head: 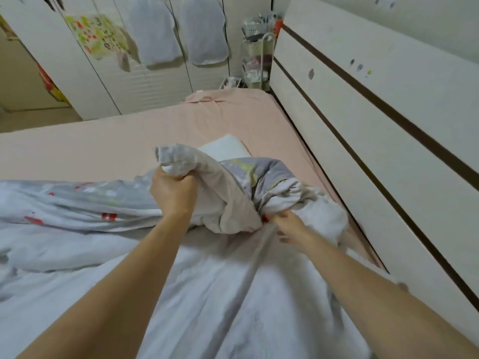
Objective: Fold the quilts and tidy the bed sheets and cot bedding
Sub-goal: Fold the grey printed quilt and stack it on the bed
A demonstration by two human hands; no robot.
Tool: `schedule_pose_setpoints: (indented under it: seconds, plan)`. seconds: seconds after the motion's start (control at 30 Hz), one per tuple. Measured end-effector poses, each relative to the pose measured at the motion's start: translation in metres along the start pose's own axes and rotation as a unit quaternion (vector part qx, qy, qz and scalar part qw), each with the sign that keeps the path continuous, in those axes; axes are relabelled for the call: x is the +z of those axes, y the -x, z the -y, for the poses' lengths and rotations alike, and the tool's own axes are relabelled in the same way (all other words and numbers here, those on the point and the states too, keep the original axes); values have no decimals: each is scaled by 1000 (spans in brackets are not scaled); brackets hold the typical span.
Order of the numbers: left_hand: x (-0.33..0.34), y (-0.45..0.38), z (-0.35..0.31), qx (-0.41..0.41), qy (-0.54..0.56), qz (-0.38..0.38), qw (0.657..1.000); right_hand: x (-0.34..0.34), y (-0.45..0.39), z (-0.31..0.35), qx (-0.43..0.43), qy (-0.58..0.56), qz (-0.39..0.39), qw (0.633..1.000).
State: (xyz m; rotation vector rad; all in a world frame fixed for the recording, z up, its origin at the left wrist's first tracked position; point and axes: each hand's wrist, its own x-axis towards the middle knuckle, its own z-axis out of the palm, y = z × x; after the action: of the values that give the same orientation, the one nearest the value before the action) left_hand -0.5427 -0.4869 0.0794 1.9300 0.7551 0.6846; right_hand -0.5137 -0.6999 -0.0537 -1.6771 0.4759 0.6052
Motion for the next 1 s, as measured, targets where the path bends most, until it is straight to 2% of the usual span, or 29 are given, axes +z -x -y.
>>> schedule_pose_setpoints:
  seconds: [0.03,0.1,0.17,0.27,0.3,0.37,0.43,0.53,0.6,0.63,0.7,0.73,0.8,0.83,0.87,0.93,1.0]
  plan:
    - [-1,9,10,-4,-12,16,1000,8,2,2,70,-103,43,991]
    - [-3,26,26,-3,-20,43,999,22,-3,9,152,-258,145,943]
    - [-11,42,40,-4,7,72,997,39,-9,6,178,-305,190,916]
    - [-32,53,57,7,47,126,991,65,-17,-10,181,-364,215,888]
    - [-36,54,60,8,46,141,989,70,-17,-15,166,-370,208,890]
    - [-46,52,68,14,35,162,986,90,-20,-24,117,-321,180,922]
    - [-48,50,70,24,27,179,983,104,-25,-17,60,-245,100,962]
    - [-42,49,64,36,25,181,983,107,-24,54,-41,-122,14,992]
    - [-32,44,50,49,32,178,982,105,-13,141,-196,-72,-11,978]
    - [-25,38,42,59,34,173,982,103,-6,186,-270,-103,12,957]
    - [-7,26,25,68,22,158,985,105,0,249,-329,-109,36,937]
    - [3,20,21,65,11,158,985,105,1,260,-349,-106,51,930]
    - [23,10,18,49,-26,184,981,93,-8,244,-337,-62,100,934]
    - [32,7,19,36,-53,201,978,83,-16,225,-304,-18,112,946]
    - [42,4,25,24,-78,219,972,71,-24,203,-267,47,96,958]
    - [65,5,30,27,-103,267,958,33,-44,148,-210,215,27,953]
    - [89,19,34,19,-118,337,934,-4,-60,92,-158,285,-3,945]
